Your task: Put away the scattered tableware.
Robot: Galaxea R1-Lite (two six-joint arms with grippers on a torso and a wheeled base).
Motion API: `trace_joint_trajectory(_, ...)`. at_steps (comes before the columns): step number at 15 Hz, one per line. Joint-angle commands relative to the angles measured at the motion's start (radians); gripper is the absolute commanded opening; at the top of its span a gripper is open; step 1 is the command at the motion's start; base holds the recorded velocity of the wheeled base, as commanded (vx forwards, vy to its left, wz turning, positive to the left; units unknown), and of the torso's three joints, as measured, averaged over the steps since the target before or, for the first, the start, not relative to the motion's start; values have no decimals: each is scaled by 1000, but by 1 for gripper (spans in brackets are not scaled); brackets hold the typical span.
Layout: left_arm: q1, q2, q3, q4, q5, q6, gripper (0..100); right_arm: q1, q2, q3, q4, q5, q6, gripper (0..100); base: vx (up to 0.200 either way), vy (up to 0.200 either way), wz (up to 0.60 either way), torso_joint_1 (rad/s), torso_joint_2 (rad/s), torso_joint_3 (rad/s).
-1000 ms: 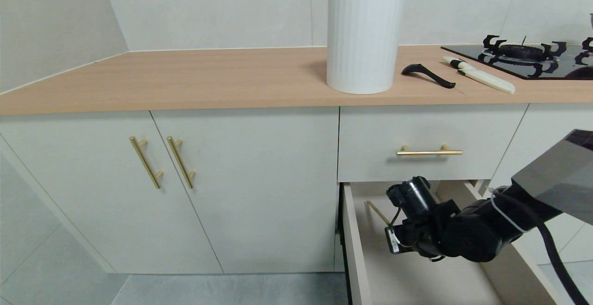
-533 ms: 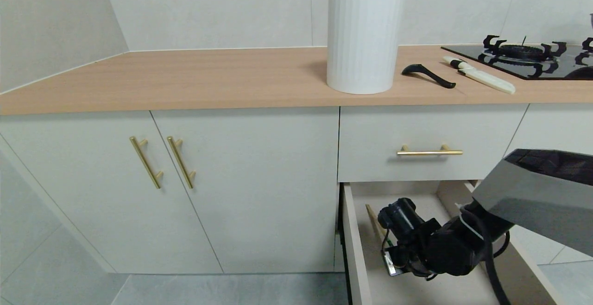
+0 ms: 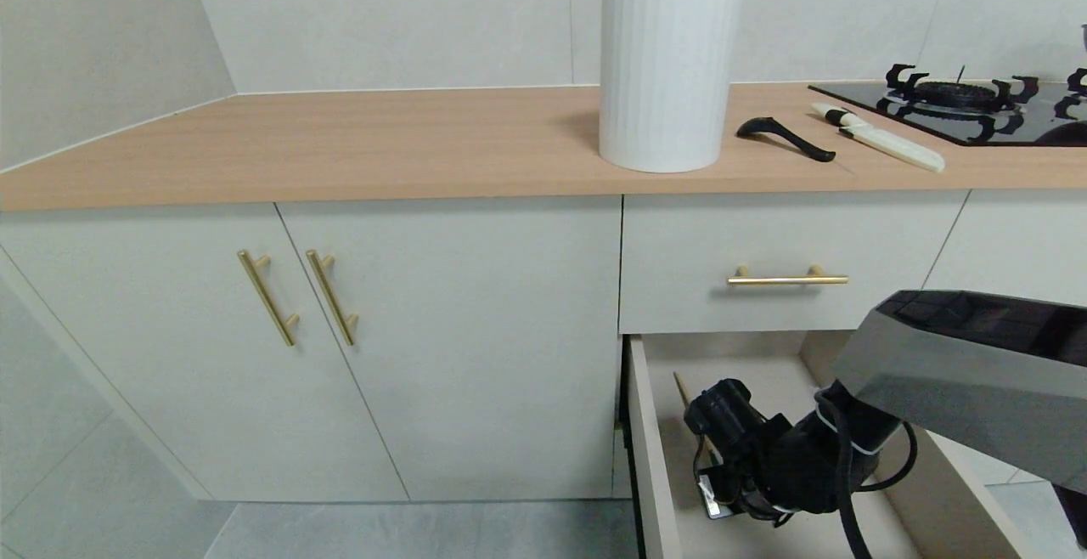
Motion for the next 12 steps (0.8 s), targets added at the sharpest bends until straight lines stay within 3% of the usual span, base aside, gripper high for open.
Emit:
trace_joint_trajectory(1,0,1,0,1,0,0,100,0,6,-1,0,0,1,0,0,0,0,0,0,0)
trace_joint_trajectory(3,0,1,0,1,0,0,100,0,6,-2,0,0,3,0,0,0,0,0,0,0)
trace_joint_trajectory(4,0,1,0,-1,0,0,100,0,6,-2,0,0,3,100,0,0,0,0,0,0)
trace_joint_trajectory(12,0,1,0,-1,0,0,100,-1,-95,16,9,-2,0,100,0,0,0,0,0,0)
